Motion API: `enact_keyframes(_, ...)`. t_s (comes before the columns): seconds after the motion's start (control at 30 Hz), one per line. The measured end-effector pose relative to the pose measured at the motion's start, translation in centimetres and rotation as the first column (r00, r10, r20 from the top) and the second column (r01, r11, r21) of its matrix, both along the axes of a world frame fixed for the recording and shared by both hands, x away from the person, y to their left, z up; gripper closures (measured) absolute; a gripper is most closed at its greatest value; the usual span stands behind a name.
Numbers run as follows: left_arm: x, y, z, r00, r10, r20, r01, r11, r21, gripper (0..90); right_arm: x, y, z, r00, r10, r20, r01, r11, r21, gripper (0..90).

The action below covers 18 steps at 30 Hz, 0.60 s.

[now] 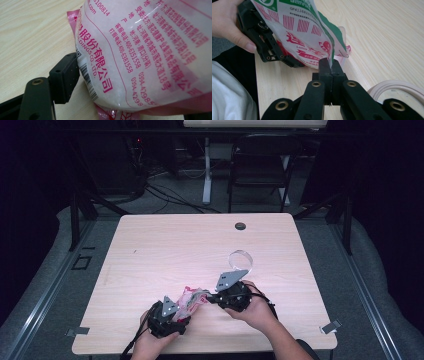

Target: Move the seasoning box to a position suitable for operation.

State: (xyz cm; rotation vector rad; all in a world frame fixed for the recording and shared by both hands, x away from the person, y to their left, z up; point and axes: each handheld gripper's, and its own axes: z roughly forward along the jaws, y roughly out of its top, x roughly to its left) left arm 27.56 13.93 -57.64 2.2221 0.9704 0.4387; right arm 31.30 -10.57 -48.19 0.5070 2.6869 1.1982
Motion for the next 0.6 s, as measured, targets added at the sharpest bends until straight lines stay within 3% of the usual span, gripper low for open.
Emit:
enact_keyframes(0.2, 0.2, 0.0, -0.2, 0.9998, -0.004, 0.017, 0.004, 1.0, 0.002, 31.5, 0.0, -0.1, -0.1, 1.0, -0.003, -0.002, 0.003, 1.0, 0.004, 90.0)
enact_keyframes(0.3, 0.5, 0.2, -0.1, 0.9999, -0.012, 0.002, 0.012, 0.9998, -0.016, 35.4, 0.0, -0.1, -0.1, 1.0, 0.0, -0.003, 0.0, 1.0, 0.003, 90.0)
enact_keyframes(0.6, 2.2, 1.0, 0.5, 0.9942, -0.107, -0.013, 0.107, 0.9943, -0.004, 49.0, -0.2, -0.2, -0.1, 1.0, -0.001, -0.007, 0.001, 1.0, -0.003, 90.0)
